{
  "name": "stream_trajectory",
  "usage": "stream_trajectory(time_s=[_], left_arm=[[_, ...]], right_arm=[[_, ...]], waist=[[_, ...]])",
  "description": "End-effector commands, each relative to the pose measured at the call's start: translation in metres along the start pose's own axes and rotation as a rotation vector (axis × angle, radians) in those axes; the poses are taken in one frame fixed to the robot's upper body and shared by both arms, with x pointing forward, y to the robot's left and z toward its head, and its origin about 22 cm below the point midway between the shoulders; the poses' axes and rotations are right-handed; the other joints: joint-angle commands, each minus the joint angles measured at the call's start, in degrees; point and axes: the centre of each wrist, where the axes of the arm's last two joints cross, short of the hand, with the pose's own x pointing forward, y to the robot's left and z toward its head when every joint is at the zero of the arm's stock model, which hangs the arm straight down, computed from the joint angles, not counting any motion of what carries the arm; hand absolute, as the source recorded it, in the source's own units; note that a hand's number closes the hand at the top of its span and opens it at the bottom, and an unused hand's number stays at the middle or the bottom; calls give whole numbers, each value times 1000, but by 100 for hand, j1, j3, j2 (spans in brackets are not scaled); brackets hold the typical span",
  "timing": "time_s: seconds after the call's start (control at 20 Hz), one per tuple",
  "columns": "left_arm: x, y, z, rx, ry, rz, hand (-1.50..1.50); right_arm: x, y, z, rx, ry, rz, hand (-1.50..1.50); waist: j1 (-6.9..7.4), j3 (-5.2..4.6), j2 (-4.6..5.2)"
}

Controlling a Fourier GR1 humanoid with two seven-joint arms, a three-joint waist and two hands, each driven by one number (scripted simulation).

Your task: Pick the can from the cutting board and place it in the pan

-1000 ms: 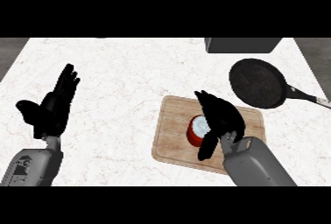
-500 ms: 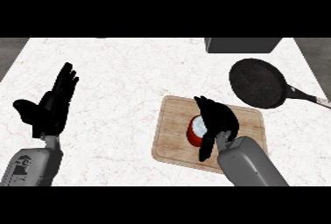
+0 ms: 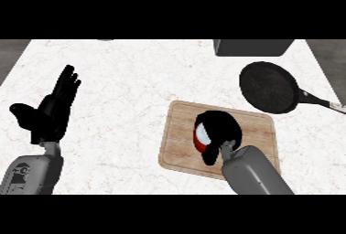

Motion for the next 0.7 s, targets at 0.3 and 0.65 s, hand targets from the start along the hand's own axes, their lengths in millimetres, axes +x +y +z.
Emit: stream_trajectory(time_s=[0.3,0.65], left_arm=[[-2,0,-7,-15,-3,-10,0],[1,-3,-12,2,-6,2,0]], right_arm=[[38,48,6,26,-76,62,150],[70,73,28,-139,-105,41,150]], waist=[[31,15,33],[25,16,31]])
